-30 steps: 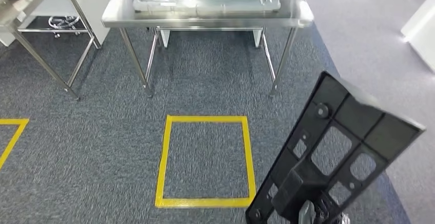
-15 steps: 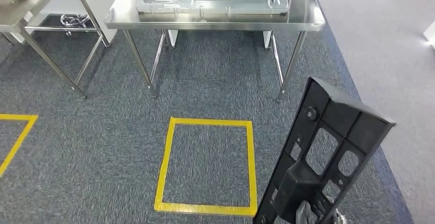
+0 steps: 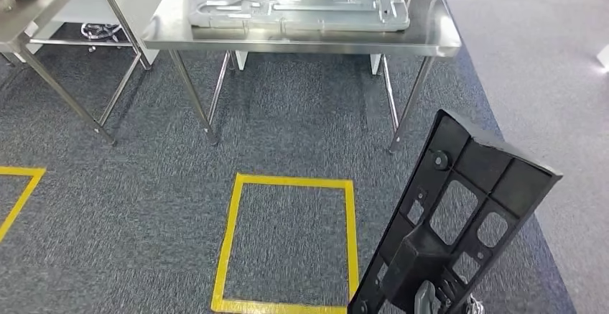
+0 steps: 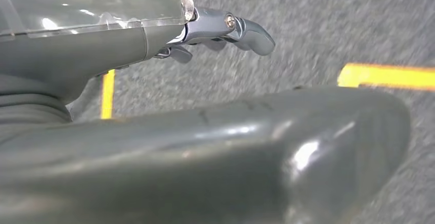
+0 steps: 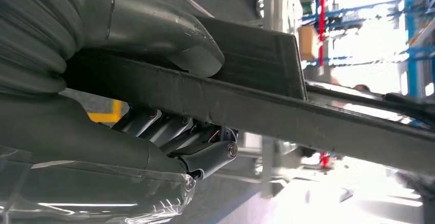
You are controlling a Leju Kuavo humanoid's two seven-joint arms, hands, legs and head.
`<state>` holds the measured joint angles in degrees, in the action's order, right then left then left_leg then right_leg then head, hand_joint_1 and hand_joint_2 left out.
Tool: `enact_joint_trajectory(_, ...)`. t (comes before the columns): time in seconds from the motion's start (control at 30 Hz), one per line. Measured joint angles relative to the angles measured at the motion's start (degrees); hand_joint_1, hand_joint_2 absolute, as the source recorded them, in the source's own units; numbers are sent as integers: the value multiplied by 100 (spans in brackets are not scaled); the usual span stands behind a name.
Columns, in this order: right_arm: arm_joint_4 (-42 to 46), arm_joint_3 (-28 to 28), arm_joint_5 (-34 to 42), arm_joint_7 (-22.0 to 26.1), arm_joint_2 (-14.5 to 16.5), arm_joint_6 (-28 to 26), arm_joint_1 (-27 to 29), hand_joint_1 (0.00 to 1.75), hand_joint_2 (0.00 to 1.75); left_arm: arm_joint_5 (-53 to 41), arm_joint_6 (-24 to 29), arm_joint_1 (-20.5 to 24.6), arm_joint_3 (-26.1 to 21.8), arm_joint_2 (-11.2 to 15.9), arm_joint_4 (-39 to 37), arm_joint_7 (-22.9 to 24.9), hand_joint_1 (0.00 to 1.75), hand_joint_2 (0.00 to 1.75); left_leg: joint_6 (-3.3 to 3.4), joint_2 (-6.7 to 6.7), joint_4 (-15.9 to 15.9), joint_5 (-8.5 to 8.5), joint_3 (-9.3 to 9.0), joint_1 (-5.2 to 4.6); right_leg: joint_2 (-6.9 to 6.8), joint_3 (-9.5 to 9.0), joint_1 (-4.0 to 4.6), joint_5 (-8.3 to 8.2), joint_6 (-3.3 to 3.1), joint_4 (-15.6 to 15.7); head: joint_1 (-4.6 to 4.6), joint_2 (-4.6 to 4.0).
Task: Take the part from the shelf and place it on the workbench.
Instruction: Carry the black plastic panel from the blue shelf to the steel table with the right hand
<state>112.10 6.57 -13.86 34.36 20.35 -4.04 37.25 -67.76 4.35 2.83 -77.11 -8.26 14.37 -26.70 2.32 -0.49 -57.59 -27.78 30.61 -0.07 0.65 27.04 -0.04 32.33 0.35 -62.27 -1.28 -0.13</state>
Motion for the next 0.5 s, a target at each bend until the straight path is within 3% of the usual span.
enact_joint_trajectory(0.1,-27,-4,-26,9,-1,-16,-31,175,175,-11,-4,26,-1,1,1,2,0,0,5,-2,68,-85,-169,38,-9,655,-65,315,109,-818,-37,1)
enact_joint_trajectory(0.17,-60,-9,-131,10,-1,-90,-31,175,175,-22,-13,9,-1,-1,1,9,0,0,-39,-12,70,-199,-283,73,-20,1003,-123,478,193,-989,-37,1)
enact_joint_trajectory(0.2,-70,-13,-211,9,-1,-151,-31,175,175,-31,-17,0,-1,-2,1,15,0,0,-68,-17,70,-266,-361,97,-30,1060,-151,403,236,-850,-39,1)
enact_joint_trajectory(0.23,-75,-15,-292,7,-1,-216,-31,175,175,-38,-21,-7,-1,-3,1,21,0,0,-102,-20,70,-339,-445,124,-43,1052,-178,193,272,-589,-40,1)
enact_joint_trajectory(0.27,-75,-17,-366,3,-1,-280,-31,175,175,-43,-26,-10,-1,-1,1,26,0,0,-140,-19,67,-414,-529,144,-64,1023,-202,-153,296,-286,-52,0)
enact_joint_trajectory(0.33,-66,-26,-483,-15,-3,-391,-37,175,175,-48,-41,4,-2,6,1,28,0,0,-232,-15,86,-551,-652,157,-90,970,-194,-607,250,110,-71,1)
enact_joint_trajectory(0.37,-51,-31,-539,-24,-3,-444,-36,175,175,-48,-52,17,-3,11,1,27,0,0,-284,-10,96,-581,-713,152,-89,960,-179,-694,194,175,-78,0)
enact_joint_trajectory(0.43,-13,-39,-654,-33,-4,-549,-49,175,175,-48,-79,47,-3,16,1,23,0,0,-374,3,70,-554,-784,154,-59,875,-168,-616,63,213,-62,0)
enact_joint_trajectory(0.5,11,-40,-751,-41,-3,-646,-72,175,175,-52,-99,65,-3,21,0,20,0,0,-412,11,-309,-483,-638,167,-55,709,-177,-548,-43,284,-36,2)
